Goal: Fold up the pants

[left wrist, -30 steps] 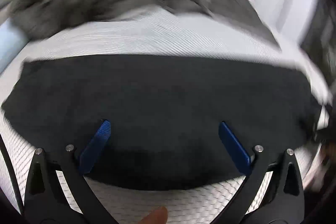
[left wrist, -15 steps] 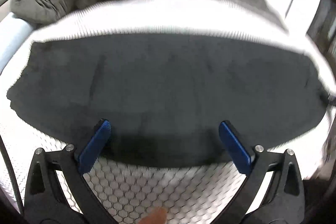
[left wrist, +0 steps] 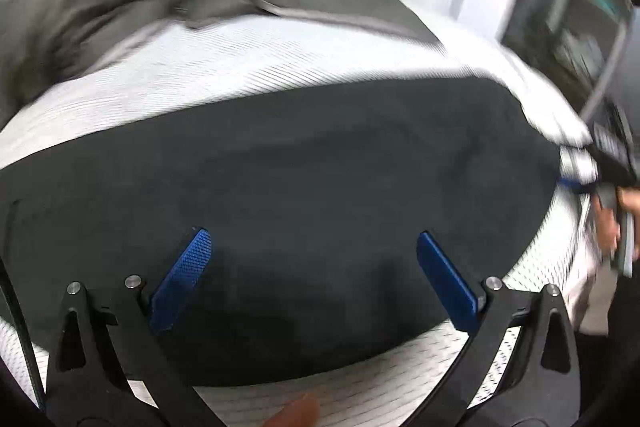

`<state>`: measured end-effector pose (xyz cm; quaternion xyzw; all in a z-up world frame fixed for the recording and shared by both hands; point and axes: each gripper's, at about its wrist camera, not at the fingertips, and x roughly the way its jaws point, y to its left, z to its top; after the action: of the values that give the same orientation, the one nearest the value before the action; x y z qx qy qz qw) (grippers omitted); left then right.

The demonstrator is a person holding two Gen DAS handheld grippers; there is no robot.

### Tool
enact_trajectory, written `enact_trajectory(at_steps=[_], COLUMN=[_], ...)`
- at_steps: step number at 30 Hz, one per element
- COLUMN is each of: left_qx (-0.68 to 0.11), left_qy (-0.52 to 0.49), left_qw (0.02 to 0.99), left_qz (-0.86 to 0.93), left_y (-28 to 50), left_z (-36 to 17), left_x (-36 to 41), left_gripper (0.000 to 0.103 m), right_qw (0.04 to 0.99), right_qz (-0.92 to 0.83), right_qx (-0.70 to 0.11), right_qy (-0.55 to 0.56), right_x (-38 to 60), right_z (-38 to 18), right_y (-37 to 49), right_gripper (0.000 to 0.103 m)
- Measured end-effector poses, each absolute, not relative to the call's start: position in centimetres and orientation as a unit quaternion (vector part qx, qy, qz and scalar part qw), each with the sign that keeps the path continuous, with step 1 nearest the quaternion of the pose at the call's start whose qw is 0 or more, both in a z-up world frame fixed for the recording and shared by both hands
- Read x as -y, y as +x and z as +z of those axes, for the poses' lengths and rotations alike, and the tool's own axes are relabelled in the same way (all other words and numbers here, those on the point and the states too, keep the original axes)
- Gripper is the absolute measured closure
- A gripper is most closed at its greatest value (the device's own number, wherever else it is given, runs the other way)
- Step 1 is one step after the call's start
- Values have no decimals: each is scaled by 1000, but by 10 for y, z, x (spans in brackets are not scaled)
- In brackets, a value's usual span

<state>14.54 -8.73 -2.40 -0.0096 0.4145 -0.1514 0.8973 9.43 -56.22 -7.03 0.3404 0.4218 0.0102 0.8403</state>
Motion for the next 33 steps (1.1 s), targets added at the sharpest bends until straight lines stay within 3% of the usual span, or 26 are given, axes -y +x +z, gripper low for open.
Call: enact_trajectory(at_steps=[3, 5, 6, 7, 13, 20, 26, 27, 28, 30, 33], left_qx=[-434, -446, -443, -438, -437, -408, -377, -377, -380, -388, -389], left_qy=[30, 57, 73, 80, 21, -90, -166, -170, -173, -169, -169], left_qw=[886, 881, 883, 885, 885, 907, 911, 910, 908, 904, 904], left_qz=[-160, -144, -135, -132, -161, -57, 32, 36, 42, 56, 57], left_y=[144, 143, 137, 139, 142, 131, 102, 100, 96, 93, 90], left_z=[-41, -54, -57, -56, -38, -13, -12, -13, -16, -21, -21], left_x=[130, 151, 161, 163, 125, -22, -131, -138, -146, -158, -164], left_gripper=[1, 1, 1, 1, 1, 1, 1, 1, 1, 1, 1], right_qw=[860, 859, 855, 851, 885, 925, 910, 899, 878, 839, 814], right_qz=[26, 41, 39, 33, 40, 136, 297, 330, 370, 420, 424], right_qx=[-368, -349, -354, -359, -316, -270, -252, -263, -287, -342, -387], right_qy=[354, 372, 377, 381, 340, 230, 138, 119, 99, 48, -86], right_x=[564, 566, 566, 567, 539, 429, 261, 225, 191, 141, 100], right_z=[-63, -69, -73, -75, -43, 20, 50, 47, 38, 14, -20], right_y=[110, 129, 135, 141, 137, 134, 163, 169, 175, 178, 165], right_gripper=[2, 26, 55, 71, 83, 84, 83, 72, 46, 24, 24])
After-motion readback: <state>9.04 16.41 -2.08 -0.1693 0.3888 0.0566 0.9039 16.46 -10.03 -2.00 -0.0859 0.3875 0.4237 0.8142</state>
